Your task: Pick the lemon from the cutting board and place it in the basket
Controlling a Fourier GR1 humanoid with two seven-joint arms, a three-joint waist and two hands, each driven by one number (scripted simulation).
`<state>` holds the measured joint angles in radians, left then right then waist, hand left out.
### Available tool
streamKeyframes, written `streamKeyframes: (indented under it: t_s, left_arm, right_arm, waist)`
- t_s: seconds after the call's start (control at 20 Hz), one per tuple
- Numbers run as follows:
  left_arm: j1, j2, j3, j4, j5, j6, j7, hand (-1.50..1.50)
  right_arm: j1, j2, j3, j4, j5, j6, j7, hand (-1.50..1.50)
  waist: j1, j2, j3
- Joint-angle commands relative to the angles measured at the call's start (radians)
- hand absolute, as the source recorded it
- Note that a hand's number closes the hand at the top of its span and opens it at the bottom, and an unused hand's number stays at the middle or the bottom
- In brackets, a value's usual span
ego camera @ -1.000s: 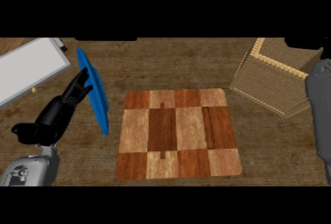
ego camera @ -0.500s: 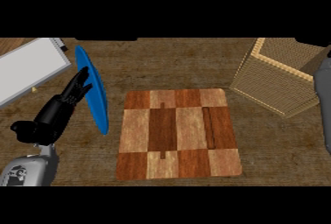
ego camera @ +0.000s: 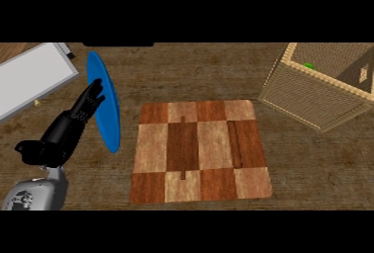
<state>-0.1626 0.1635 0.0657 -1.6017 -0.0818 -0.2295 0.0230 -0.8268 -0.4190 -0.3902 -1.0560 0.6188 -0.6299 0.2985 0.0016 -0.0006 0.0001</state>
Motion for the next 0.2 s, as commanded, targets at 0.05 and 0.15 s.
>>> streamKeyframes:
  t_s: [0.05, 0.15]
  left_arm:
    - [0.018, -0.024, -0.017, 0.017, -0.030, 0.026, -0.021, 0.00]
    - [0.015, -0.016, -0.016, 0.004, -0.013, 0.005, -0.009, 0.00]
  right_arm:
    - [0.011, -0.030, -0.077, -0.089, -0.110, 0.020, 0.055, -1.50]
    - [0.037, -0.062, -0.125, -0.058, -0.195, 0.072, 0.027, -1.50]
  waist:
    - [-0.007, -0.002, 0.000]
    - [-0.003, 0.000, 0.000]
